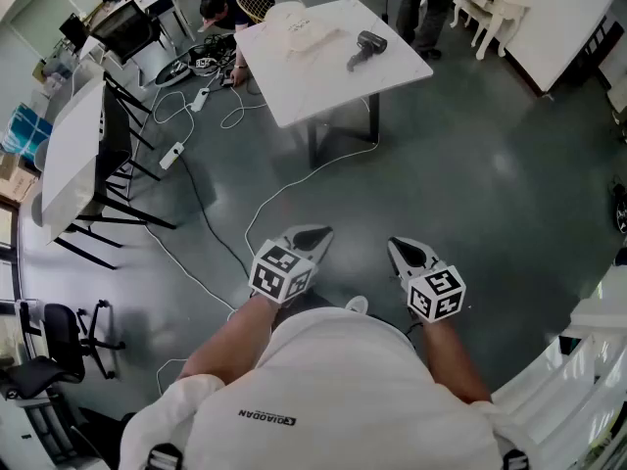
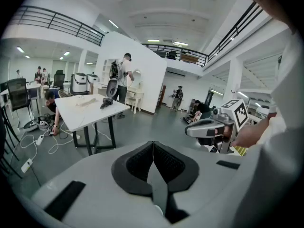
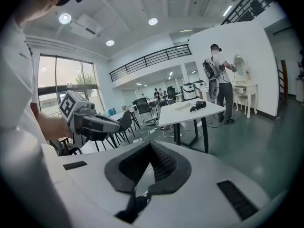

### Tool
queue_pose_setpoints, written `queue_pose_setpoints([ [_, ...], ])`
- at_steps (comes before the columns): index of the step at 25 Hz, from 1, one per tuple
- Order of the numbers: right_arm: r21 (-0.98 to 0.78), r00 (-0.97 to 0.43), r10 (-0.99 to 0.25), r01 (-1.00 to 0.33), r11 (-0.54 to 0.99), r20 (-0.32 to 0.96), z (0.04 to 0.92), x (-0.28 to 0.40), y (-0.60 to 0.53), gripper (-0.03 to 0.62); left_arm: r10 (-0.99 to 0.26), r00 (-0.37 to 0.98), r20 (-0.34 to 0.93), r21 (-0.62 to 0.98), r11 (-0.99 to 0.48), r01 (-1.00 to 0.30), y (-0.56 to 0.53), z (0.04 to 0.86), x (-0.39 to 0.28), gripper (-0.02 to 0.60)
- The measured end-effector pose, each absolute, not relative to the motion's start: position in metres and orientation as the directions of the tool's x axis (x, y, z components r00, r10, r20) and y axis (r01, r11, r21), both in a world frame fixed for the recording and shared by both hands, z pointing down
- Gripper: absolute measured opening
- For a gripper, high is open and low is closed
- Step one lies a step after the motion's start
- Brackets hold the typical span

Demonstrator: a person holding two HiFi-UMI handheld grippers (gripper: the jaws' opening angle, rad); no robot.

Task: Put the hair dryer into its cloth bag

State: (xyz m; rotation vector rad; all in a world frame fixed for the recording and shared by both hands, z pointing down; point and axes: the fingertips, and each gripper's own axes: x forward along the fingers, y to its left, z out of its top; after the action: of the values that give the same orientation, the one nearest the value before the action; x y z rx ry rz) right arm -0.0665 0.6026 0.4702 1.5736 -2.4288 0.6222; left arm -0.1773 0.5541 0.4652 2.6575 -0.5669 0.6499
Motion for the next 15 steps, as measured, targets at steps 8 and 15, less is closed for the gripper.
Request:
queue_pose_setpoints([
  [8, -0.226, -0.446, -0.81, -0.894, 0.387, 0.38, 0.47, -0.071, 0.594, 0.02, -0.333, 0.802, 0.496, 0.229, -0.841, -0.49, 0.552, 0.46, -0.189, 0.029],
  [15, -0.255, -0.458, -0.807, -0.887, 0.386, 0.372, 0.469, -0.085, 0.571, 0.021, -0.333, 0.792, 0.512, 0.249, -0.825, -0.508, 0.529, 0.464, -0.203, 0.029],
])
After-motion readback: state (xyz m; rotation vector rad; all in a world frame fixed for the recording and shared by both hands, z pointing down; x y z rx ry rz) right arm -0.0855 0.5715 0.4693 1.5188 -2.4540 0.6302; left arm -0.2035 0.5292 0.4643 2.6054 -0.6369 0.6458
